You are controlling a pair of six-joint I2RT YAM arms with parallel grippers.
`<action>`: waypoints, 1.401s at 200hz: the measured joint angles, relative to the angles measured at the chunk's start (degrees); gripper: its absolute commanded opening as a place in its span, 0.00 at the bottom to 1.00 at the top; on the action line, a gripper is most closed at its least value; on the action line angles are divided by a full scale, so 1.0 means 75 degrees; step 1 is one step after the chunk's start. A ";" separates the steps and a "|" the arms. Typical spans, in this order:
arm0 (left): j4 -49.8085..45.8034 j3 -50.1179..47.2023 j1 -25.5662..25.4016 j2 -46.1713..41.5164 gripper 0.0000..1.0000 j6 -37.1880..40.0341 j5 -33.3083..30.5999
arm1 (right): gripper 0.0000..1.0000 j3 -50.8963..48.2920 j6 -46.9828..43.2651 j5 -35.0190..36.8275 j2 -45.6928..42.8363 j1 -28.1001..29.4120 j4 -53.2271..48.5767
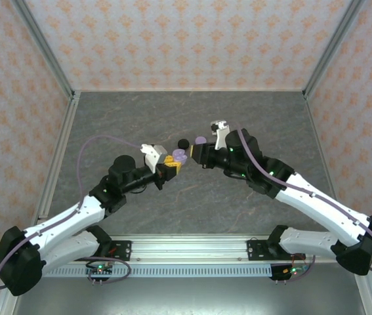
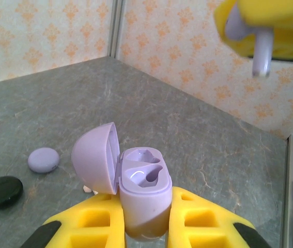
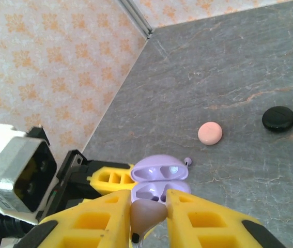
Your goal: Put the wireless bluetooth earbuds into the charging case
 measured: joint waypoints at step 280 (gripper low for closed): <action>0.0137 0.0192 -0.0029 0.0102 0.00 -0.0003 0.0102 | 0.24 0.0093 -0.0149 0.0574 0.1131 0.0055 0.0746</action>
